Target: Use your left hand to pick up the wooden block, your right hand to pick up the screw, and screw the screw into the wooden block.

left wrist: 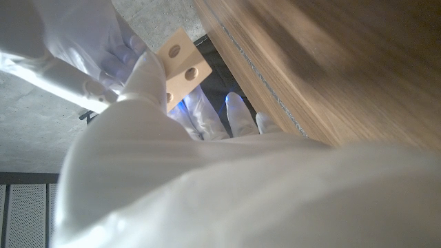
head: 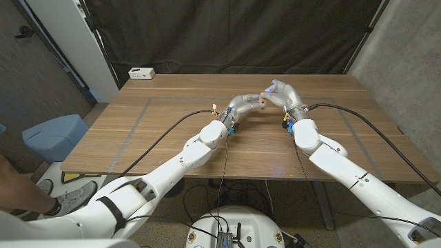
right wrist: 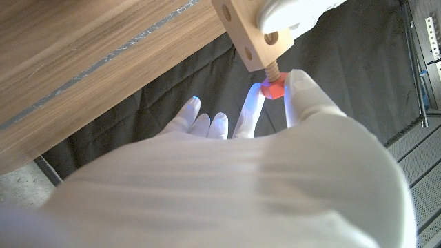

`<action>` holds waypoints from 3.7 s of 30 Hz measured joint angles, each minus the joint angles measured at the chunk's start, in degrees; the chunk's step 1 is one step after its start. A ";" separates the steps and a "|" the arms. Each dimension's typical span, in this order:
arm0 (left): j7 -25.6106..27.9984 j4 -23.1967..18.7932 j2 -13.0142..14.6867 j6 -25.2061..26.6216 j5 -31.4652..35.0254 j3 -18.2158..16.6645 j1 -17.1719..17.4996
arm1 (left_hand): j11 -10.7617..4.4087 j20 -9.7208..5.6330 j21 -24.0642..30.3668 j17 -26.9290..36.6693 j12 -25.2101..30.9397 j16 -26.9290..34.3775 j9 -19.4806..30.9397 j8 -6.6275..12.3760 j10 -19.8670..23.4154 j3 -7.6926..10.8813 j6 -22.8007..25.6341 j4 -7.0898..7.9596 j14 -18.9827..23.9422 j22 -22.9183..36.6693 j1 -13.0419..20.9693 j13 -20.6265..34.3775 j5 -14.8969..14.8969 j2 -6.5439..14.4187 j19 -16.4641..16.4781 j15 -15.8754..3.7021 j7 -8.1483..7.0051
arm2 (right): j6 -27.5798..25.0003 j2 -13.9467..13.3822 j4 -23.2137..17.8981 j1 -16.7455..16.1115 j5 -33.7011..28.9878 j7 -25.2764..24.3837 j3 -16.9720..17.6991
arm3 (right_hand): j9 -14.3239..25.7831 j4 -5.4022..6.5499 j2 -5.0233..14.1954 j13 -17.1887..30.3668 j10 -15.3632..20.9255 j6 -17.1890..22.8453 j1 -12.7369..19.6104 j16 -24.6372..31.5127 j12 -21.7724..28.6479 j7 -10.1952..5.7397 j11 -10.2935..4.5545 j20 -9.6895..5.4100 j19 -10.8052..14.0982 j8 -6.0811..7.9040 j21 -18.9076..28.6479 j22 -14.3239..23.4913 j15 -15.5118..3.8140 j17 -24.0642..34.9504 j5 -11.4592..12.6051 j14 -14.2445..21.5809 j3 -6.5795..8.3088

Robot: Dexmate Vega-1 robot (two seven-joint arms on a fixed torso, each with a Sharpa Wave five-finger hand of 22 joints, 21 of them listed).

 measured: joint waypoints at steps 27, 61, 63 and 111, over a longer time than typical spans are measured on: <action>-0.25 0.52 -0.19 -0.32 0.02 0.22 -0.41 | -0.04 0.00 0.00 0.00 -0.19 0.00 0.00 0.00 0.00 -0.16 0.00 -0.16 0.55 0.00 0.00 0.00 -0.05 0.00 0.00 -0.05 0.00 | 0.08 -0.35 -0.62 -0.92 -0.05 -0.91 -0.11 | -0.02 0.00 0.00 -0.01 0.00 -0.02 0.00 0.00 0.00 -0.02 0.00 -0.21 0.21 0.64 0.00 0.00 0.00 0.00 0.22 0.00 0.00; 0.51 -1.97 0.70 0.56 0.47 0.13 0.96 | -0.25 0.00 0.00 0.00 -0.53 0.00 0.00 -0.06 0.01 -0.06 0.00 -0.06 0.54 0.00 0.00 0.01 0.21 0.00 0.00 -0.05 0.00 | -1.05 -1.06 -2.54 -2.24 -0.57 -0.86 0.43 | -0.95 0.00 -0.11 -0.02 -0.35 -3.10 -0.11 -0.41 0.00 -0.17 0.34 -0.20 0.20 0.14 0.00 0.00 0.00 0.28 0.44 0.00 0.00; 0.42 -1.91 0.68 0.56 0.44 0.12 0.94 | -0.25 0.00 0.00 0.00 -0.53 0.00 0.00 -0.07 0.01 -0.07 0.00 -0.07 0.54 0.00 0.00 0.01 0.21 0.00 0.00 -0.05 0.00 | -1.07 -1.08 -2.54 -2.25 -0.53 -0.76 0.43 | -0.97 0.00 -0.24 -0.02 -0.54 -3.17 -0.23 -0.41 0.00 -0.10 0.54 -0.20 0.21 0.14 0.00 0.00 0.00 0.28 0.44 0.00 0.00; -0.27 0.11 -0.11 0.23 -0.02 0.28 -0.15 | -0.12 0.00 0.00 0.00 -0.78 -0.25 0.01 -0.31 0.00 -0.05 0.00 -0.05 0.61 0.00 0.00 0.01 0.15 0.00 0.00 0.02 0.00 | -0.46 -2.71 -1.87 -1.14 1.43 2.87 0.05 | -4.59 1.55 -2.60 -0.02 -6.72 -13.74 -6.99 -1.12 -0.68 1.86 1.94 0.93 -3.62 -5.73 -0.42 0.13 2.15 0.27 -0.67 -4.45 -2.02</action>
